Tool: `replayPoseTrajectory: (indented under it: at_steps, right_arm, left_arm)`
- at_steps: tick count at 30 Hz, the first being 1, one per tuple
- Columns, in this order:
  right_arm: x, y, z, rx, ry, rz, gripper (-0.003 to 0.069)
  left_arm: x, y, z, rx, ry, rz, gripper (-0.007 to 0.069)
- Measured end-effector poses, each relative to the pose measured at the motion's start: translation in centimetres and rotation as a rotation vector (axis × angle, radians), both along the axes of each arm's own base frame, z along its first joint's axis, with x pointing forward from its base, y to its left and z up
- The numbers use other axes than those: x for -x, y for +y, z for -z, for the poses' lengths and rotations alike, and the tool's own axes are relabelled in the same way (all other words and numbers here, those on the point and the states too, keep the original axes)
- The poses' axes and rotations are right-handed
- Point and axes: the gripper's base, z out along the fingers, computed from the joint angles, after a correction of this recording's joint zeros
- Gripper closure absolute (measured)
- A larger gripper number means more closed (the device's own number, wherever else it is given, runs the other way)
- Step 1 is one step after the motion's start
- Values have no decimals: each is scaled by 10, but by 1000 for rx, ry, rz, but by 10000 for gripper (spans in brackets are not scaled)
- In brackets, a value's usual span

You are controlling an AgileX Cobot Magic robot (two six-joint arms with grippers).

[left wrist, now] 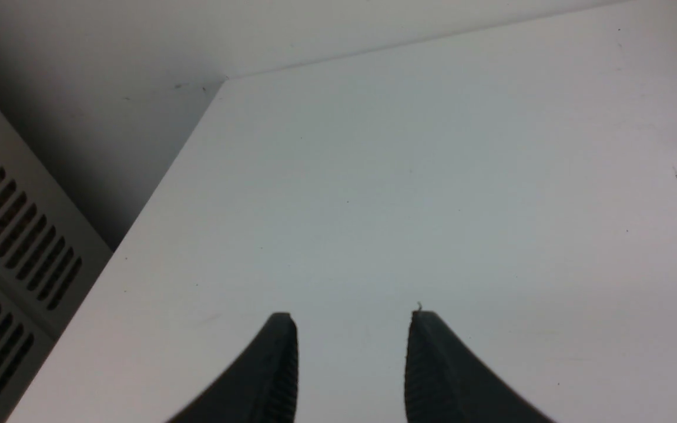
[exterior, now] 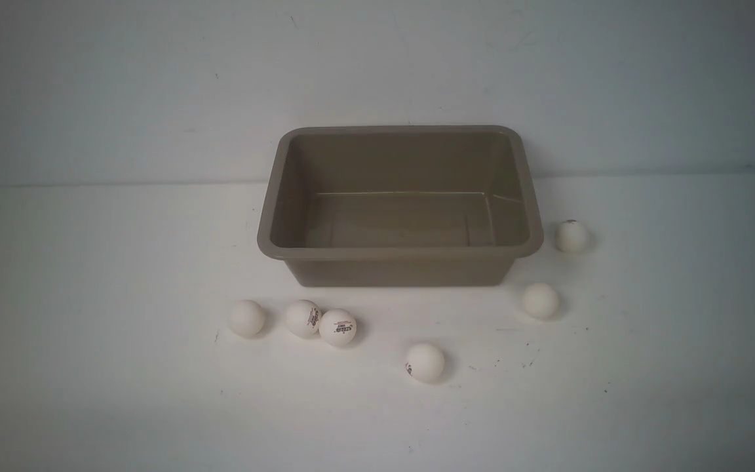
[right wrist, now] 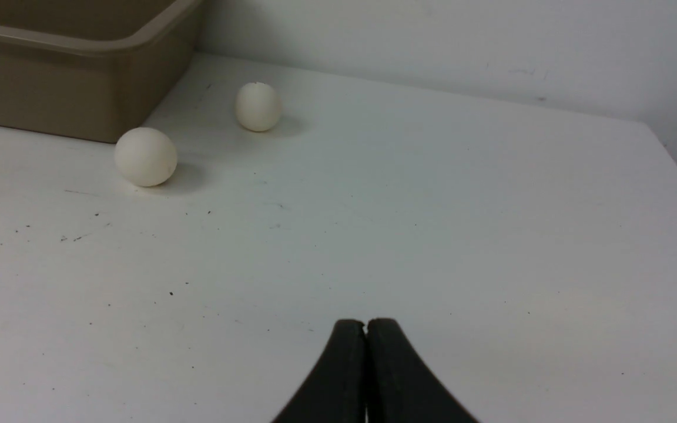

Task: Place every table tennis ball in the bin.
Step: Use the left arm to clamp the table tennis ball closest to it

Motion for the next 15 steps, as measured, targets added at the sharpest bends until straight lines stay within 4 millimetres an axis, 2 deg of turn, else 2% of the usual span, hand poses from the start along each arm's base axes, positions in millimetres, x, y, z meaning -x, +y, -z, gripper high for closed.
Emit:
replayPoseTrajectory:
  at_steps: [11, 15]
  right_arm:
    - [0, 1, 0, -23, 0, -1, 669]
    - [0, 6, -2, -211, -12, -17, 669]
  left_arm:
    - [0, 0, 0, -3, 0, 0, 388]
    - [1, 4, -2, -147, 16, -5, 388]
